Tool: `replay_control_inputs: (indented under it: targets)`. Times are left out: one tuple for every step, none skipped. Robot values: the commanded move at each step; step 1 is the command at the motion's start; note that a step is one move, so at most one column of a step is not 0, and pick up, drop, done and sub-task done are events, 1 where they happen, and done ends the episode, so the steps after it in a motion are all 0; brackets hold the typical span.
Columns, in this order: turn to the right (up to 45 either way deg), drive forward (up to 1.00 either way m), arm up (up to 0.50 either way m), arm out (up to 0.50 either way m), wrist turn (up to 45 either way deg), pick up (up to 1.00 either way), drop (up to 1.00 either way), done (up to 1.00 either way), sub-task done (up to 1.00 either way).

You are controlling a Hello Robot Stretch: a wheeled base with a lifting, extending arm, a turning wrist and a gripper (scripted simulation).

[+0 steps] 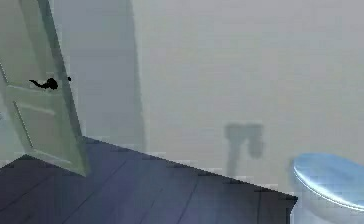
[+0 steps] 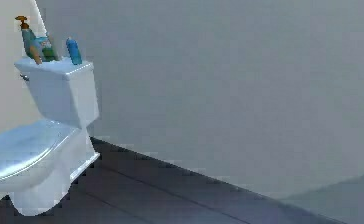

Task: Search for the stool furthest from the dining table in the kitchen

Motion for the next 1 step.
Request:
replay_control_inputs:
  targets:
    - [0.0,0.70,0.00,0.00,0.0,0.00,0.00,0.00,0.00]
